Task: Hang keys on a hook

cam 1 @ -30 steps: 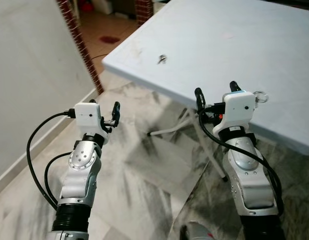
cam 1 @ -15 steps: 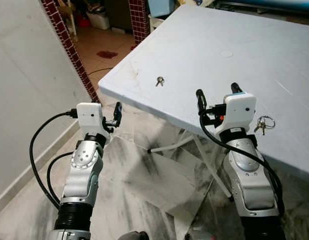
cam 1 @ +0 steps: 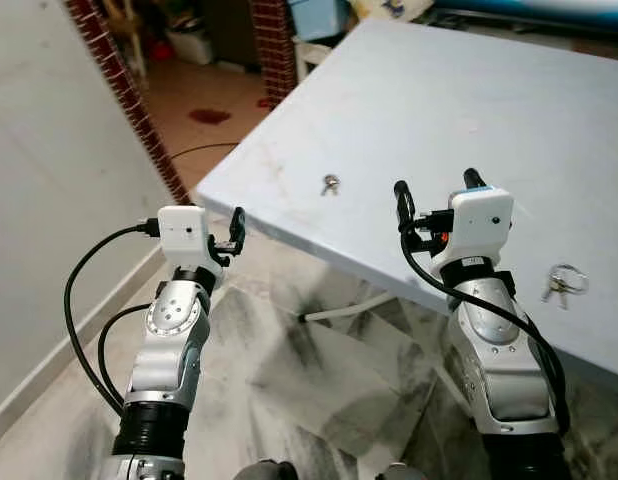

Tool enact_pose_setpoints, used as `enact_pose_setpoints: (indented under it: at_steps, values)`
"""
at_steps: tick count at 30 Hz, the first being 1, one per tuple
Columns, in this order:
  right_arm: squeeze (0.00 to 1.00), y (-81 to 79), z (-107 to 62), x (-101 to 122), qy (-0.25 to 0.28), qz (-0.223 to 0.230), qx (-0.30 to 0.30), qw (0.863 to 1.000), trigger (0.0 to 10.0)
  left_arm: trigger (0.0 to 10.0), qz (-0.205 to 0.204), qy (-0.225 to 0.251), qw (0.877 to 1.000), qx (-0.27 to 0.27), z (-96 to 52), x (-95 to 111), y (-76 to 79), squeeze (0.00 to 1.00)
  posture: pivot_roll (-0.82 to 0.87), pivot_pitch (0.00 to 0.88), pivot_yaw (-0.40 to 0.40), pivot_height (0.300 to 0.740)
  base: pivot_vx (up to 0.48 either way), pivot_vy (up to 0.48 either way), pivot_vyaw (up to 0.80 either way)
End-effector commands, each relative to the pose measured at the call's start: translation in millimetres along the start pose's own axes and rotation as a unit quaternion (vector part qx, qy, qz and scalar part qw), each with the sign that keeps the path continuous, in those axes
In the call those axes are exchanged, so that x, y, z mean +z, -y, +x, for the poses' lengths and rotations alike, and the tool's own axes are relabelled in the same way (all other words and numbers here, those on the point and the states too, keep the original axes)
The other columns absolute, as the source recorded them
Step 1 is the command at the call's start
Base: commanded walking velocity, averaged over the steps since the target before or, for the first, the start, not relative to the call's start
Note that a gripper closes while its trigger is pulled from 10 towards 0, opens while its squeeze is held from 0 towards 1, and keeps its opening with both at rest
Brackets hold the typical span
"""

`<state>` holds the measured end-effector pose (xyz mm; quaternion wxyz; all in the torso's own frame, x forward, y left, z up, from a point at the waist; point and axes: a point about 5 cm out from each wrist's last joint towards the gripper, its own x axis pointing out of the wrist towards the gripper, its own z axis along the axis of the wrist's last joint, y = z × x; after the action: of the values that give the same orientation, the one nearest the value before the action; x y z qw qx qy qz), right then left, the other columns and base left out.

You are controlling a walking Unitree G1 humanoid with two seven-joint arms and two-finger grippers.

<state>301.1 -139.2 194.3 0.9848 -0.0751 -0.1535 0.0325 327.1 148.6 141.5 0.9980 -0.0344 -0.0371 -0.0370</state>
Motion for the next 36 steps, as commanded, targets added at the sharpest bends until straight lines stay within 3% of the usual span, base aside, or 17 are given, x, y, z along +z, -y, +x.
enact_pose_setpoints:
  at_steps: [1, 7, 14, 26, 36]
  values:
    - [0.0, 3.6, -0.2, 1, 0.003, -0.001, -0.008, 1.0, 10.0, 10.0, 0.002, -0.01, 1.0, 0.0, 0.9, -3, 0.7, 0.0, -0.08, 0.151, 0.092, 0.74, 0.0, 0.259, 0.0]
    - [0.0, 18.3, 4.9, 4, 0.008, -0.01, -0.035, 0.999, 10.0, 10.0, 0.003, -0.01, 1.0, -0.001, 1.8, -2, 2.0, 0.0, -0.08, 0.152, 0.094, 0.74, 0.0, 0.313, 0.0]
    - [0.0, 23.1, 5.4, 5, 0.01, -0.016, -0.039, 0.999, 10.0, 10.0, 0.004, -0.012, 1.0, -0.004, 2.4, -2, 4.1, 0.0, -0.08, 0.152, 0.096, 0.74, 0.0, 0.348, 0.0]
    - [0.0, 16.8, 5.4, 4, 0.009, -0.011, -0.034, 0.999, 10.0, 10.0, 0.005, -0.01, 1.0, -0.01, 2.8, -2, 5.3, 0.0, -0.08, 0.151, 0.098, 0.74, 0.0, 0.453, 0.0]
    - [0.0, 2.8, 8.1, 4, 0.007, -0.01, 0.002, 1.0, 10.0, 10.0, -0.001, 0.0, 1.0, -0.011, 2.7, -1, 9.7, 0.0, -0.07, 0.151, 0.059, 0.74, 0.0, 0.0, 0.0]
